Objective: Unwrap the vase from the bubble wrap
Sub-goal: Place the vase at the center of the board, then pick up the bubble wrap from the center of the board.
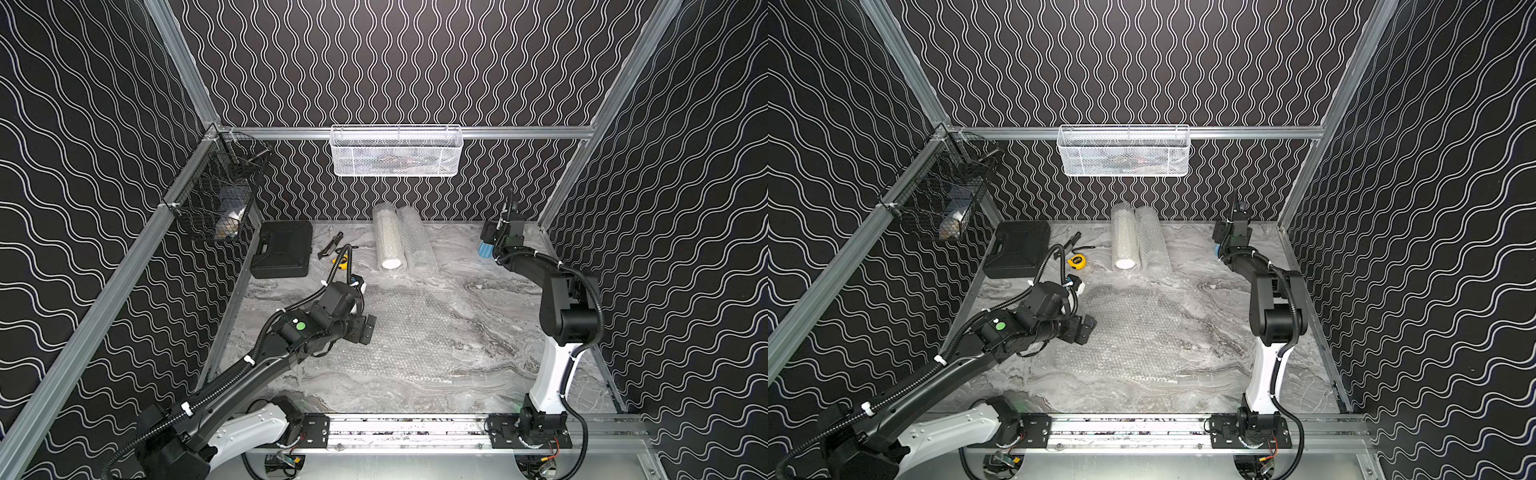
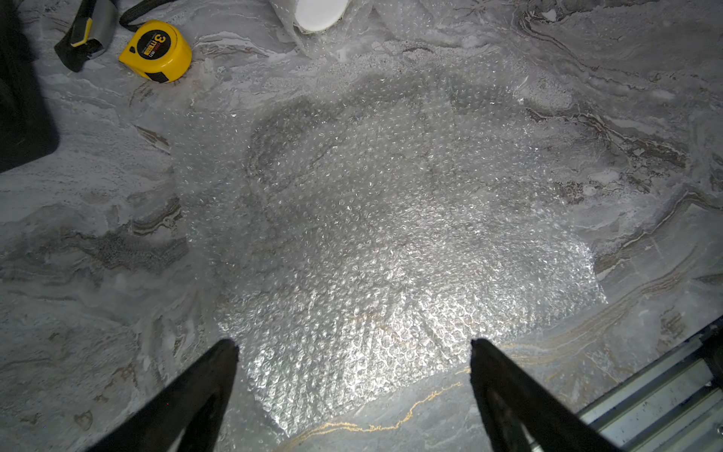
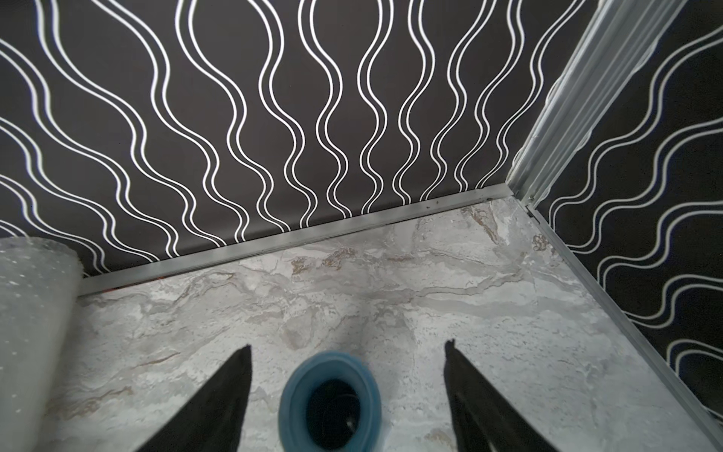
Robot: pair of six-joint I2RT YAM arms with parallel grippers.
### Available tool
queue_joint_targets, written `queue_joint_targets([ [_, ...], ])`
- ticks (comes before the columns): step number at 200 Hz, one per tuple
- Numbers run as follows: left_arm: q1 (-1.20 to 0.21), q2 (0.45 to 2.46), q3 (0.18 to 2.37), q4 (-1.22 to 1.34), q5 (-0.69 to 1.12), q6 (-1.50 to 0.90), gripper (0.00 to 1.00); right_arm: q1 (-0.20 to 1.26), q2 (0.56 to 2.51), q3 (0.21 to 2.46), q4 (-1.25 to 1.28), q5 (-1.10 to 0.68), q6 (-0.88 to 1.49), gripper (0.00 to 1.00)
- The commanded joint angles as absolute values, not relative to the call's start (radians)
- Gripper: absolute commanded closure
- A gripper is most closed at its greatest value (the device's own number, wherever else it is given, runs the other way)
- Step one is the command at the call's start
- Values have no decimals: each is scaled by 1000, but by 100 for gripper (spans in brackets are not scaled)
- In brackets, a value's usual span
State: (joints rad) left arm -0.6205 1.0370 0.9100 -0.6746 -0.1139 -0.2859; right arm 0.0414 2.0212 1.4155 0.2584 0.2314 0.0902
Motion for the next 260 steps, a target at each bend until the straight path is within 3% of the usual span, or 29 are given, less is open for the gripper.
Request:
queue_joint_targets([
  [1, -616, 1035, 915, -668, -116, -273, 4, 43, 1969, 1408, 224, 249, 132, 19],
  [39, -609, 1032, 916, -670, -117, -278, 4, 43, 1865, 1373, 114, 220, 189, 17],
  [132, -585, 1035, 917, -684, -130, -285, 4, 49, 1569, 1234, -356, -173, 377, 17],
  [185, -582, 1034, 919, -685, -137, -282, 4, 83, 1444, 1057, -464, -292, 413, 22],
  [260, -579, 1031, 917, -687, -138, -284, 4, 270, 1458, 872, -416, -264, 500, 36],
])
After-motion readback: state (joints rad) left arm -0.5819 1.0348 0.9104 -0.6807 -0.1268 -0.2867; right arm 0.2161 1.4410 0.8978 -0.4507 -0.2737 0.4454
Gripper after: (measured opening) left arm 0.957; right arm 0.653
